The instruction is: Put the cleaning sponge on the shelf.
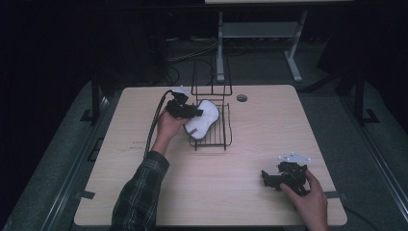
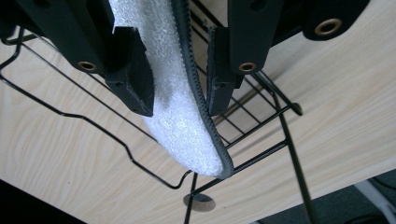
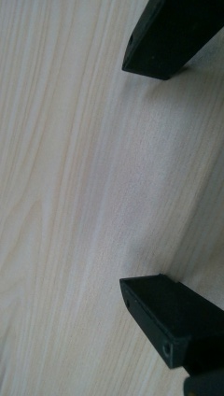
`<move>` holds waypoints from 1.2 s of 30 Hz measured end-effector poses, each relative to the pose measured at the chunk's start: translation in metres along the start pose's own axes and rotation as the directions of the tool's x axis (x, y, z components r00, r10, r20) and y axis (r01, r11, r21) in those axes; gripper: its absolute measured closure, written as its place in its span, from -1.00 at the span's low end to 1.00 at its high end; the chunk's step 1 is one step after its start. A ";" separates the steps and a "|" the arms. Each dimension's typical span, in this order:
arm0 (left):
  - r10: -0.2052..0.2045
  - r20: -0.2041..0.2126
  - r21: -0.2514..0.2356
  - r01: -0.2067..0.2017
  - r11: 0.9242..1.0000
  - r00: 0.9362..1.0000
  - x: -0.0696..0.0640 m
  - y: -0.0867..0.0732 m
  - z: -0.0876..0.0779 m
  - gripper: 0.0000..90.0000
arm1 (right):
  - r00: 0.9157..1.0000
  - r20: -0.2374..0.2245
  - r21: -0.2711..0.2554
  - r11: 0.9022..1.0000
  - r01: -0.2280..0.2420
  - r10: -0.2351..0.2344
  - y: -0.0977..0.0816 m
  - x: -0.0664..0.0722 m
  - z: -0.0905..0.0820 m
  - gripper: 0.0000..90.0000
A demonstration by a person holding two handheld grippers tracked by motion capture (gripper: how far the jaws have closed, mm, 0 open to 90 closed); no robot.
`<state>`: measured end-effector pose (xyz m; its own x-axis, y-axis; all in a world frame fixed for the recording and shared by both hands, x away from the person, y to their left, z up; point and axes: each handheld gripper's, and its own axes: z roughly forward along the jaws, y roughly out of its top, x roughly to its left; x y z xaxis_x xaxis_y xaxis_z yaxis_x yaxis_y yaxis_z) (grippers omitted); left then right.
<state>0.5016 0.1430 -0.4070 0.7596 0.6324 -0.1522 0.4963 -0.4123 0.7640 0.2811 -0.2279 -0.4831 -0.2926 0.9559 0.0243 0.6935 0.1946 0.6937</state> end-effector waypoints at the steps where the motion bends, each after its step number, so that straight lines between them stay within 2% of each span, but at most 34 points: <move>1: -0.003 -0.001 0.000 0.003 1.000 1.000 0.000 0.000 0.000 0.36 | 1.000 0.000 0.000 1.000 0.000 0.000 0.000 0.000 0.000 -1.00; 8: -0.001 -0.017 0.009 0.001 1.000 1.000 0.003 -0.002 0.001 0.32 | 1.000 0.000 0.000 1.000 0.000 0.000 0.000 0.000 0.000 -1.00; 11: 0.022 -0.056 0.030 -0.021 0.999 0.998 0.003 -0.002 0.002 0.28 | 1.000 0.000 0.000 1.000 0.000 0.000 0.000 0.000 0.000 -1.00; 13: 0.025 -0.057 0.040 -0.023 0.999 0.998 0.004 -0.003 0.003 0.28 | 1.000 0.000 0.000 1.000 0.000 0.000 0.000 0.000 0.000 -1.00; 18: 0.007 -0.044 0.019 -0.006 1.000 0.999 0.004 -0.007 -0.001 0.32 | 1.000 0.000 0.000 1.000 0.000 0.000 0.000 0.000 0.000 -1.00; 22: 0.017 -0.034 0.003 -0.017 1.000 0.999 0.002 -0.009 -0.010 0.53 | 1.000 0.000 0.000 1.000 0.000 0.000 0.000 0.000 0.000 -1.00; 27: 0.029 -0.013 -0.010 -0.029 1.000 0.999 0.002 -0.014 -0.027 0.97 | 1.000 0.000 0.000 1.000 -0.001 0.001 0.000 0.000 0.000 -1.00; 31: 0.016 -0.026 -0.027 -0.016 1.000 1.000 0.003 -0.022 -0.040 0.99 | 1.000 0.000 0.000 1.000 0.000 0.000 0.000 0.000 0.000 -1.00; 36: 0.002 -0.048 -0.016 -0.003 1.000 0.999 0.009 -0.036 -0.050 0.99 | 1.000 0.000 0.000 1.000 -0.001 0.001 0.000 0.000 0.000 -1.00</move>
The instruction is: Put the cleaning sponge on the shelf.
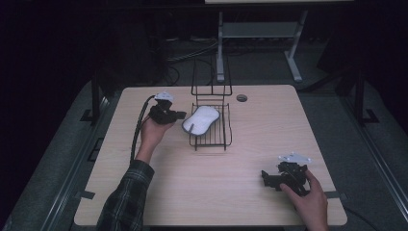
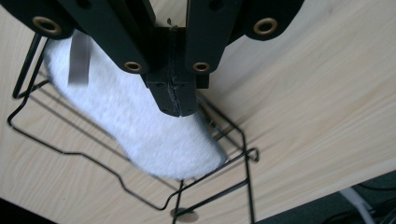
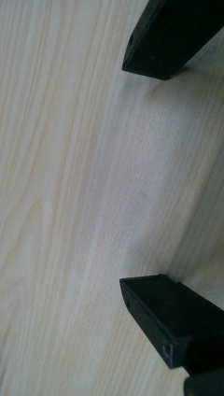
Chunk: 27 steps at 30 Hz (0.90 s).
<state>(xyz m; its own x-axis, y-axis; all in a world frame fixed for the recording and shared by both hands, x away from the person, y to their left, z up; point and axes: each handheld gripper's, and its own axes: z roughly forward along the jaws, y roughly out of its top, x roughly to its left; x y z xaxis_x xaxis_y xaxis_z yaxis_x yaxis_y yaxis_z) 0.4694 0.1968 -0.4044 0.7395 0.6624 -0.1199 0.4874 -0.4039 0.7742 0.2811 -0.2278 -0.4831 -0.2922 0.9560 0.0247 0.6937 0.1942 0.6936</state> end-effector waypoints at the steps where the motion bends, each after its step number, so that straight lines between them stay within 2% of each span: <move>1: -0.007 -0.002 0.004 0.007 1.000 1.000 0.001 -0.003 -0.001 0.99 | 1.000 0.000 0.000 1.000 0.001 -0.001 0.000 0.000 0.000 -1.00; 5: -0.025 -0.008 0.003 0.025 1.000 1.000 0.005 -0.013 -0.001 0.99 | 1.000 0.000 -0.001 1.000 0.001 -0.001 0.000 0.000 0.000 -1.00; 9: -0.020 -0.001 0.027 0.020 0.999 1.000 0.004 -0.017 0.001 0.99 | 1.000 0.000 0.000 1.000 0.000 0.000 0.000 0.000 0.000 -1.00; 18: 0.006 0.036 0.025 -0.007 1.000 0.999 -0.008 -0.012 0.006 0.99 | 1.000 0.000 0.000 1.000 0.000 0.000 0.000 0.000 0.000 -1.00; 27: 0.034 0.074 0.020 -0.035 0.999 0.997 -0.024 -0.005 0.018 0.99 | 1.000 0.000 0.000 1.000 0.000 0.000 0.000 0.000 0.000 -1.00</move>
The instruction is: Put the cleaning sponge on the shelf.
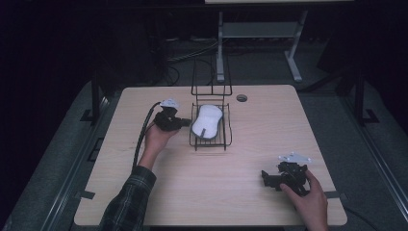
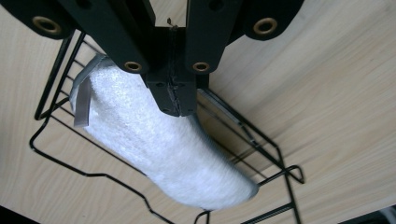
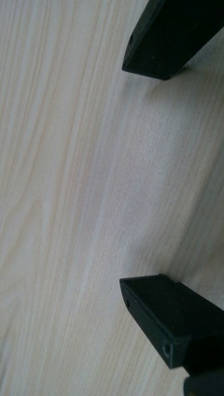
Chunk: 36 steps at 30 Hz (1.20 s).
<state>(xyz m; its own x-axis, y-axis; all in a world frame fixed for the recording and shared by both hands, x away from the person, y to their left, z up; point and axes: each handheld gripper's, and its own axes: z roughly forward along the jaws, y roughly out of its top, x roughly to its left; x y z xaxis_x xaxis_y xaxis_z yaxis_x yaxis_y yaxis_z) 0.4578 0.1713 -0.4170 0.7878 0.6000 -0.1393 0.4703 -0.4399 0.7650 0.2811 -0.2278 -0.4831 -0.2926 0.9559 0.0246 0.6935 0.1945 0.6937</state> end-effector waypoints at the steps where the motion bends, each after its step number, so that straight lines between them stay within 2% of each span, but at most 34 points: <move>1: 0.004 0.003 0.001 -0.004 1.000 1.000 -0.001 0.001 0.001 0.99 | 1.000 0.000 0.000 1.000 0.000 0.000 0.000 0.000 0.000 -1.00; 10: 0.037 0.034 0.005 -0.037 0.999 0.999 -0.016 0.009 0.010 0.99 | 1.000 0.000 0.000 1.000 0.000 0.000 0.000 0.000 0.000 -1.00; 14: 0.052 0.048 0.044 -0.054 0.998 0.998 -0.022 0.009 0.017 0.99 | 1.000 0.000 0.000 1.000 0.000 0.000 0.000 0.000 0.000 -1.00; 18: 0.066 0.067 0.062 -0.071 0.996 0.996 -0.029 0.009 0.027 0.99 | 1.000 0.000 0.000 1.000 0.000 0.000 0.000 0.000 0.000 -1.00; 25: 0.072 0.089 0.055 -0.077 0.995 0.993 -0.038 0.013 0.037 0.99 | 1.000 0.000 0.000 1.000 0.001 -0.001 0.000 0.000 0.000 -1.00; 30: 0.072 0.084 0.044 -0.076 0.996 0.994 -0.039 0.014 0.032 0.98 | 1.000 0.000 0.000 1.000 0.000 0.000 0.000 0.000 0.000 -1.00; 34: 0.066 0.083 0.042 -0.070 0.997 0.994 -0.040 0.013 0.022 0.74 | 1.000 0.000 0.000 1.000 0.001 -0.001 0.000 0.000 0.000 -1.00; 36: 0.062 0.078 0.043 -0.066 0.997 0.995 -0.040 0.012 0.017 0.55 | 1.000 0.000 0.000 1.000 0.001 -0.001 0.000 0.000 0.000 -1.00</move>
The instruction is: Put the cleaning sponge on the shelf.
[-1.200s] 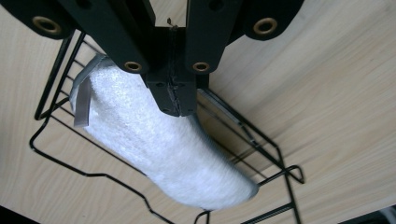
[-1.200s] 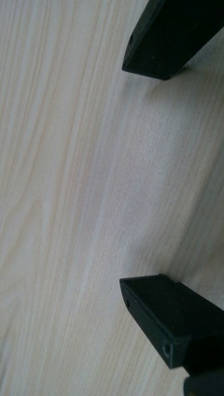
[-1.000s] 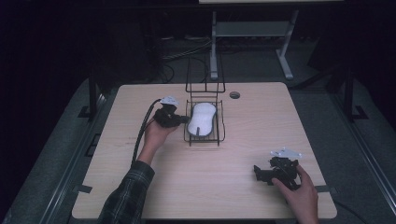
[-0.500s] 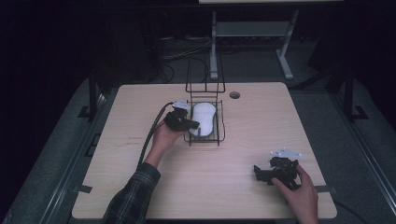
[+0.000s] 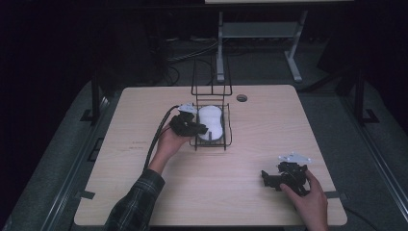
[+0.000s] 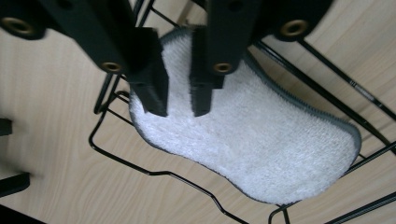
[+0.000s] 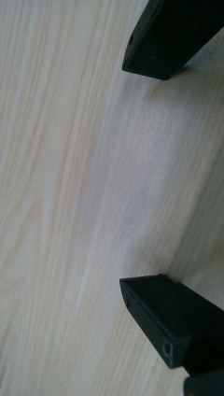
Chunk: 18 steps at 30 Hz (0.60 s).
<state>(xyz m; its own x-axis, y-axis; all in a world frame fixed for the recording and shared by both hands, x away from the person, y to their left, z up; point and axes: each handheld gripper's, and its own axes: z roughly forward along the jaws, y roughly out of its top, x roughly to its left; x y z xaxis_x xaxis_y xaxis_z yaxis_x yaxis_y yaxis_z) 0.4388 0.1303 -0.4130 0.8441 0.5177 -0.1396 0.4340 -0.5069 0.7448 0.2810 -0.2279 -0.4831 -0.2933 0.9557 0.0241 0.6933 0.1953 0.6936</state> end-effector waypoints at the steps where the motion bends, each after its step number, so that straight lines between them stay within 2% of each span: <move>1: -0.007 -0.001 -0.001 0.007 1.000 1.000 -0.001 -0.001 -0.002 0.47 | 1.000 0.000 0.000 1.000 0.000 0.000 0.000 0.000 0.000 -1.00; 3: -0.015 -0.002 0.001 0.015 1.000 1.000 -0.002 -0.003 -0.009 0.28 | 1.000 0.000 0.000 1.000 -0.001 0.001 0.000 0.000 0.000 -1.00; 7: -0.016 -0.004 0.003 0.016 1.000 1.000 -0.005 -0.009 -0.022 0.05 | 1.000 0.000 0.000 1.000 -0.001 0.001 0.000 0.000 0.000 -1.00; 11: -0.019 -0.014 -0.011 0.019 1.000 1.000 -0.008 -0.018 -0.034 -0.10 | 1.000 0.000 0.000 1.000 -0.001 0.001 0.000 0.000 0.000 -1.00; 18: -0.021 -0.038 0.005 0.021 1.000 0.999 -0.016 -0.037 -0.051 -0.34 | 1.000 0.000 0.000 1.000 -0.001 0.001 0.000 0.000 0.000 -1.00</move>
<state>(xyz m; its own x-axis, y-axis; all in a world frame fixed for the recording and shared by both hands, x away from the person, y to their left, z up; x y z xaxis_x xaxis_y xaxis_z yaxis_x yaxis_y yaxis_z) 0.3933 0.1758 -0.4051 0.8226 0.5536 -0.1303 0.4531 -0.4994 0.7384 0.2810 -0.2278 -0.4831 -0.2930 0.9558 0.0245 0.6934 0.1948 0.6937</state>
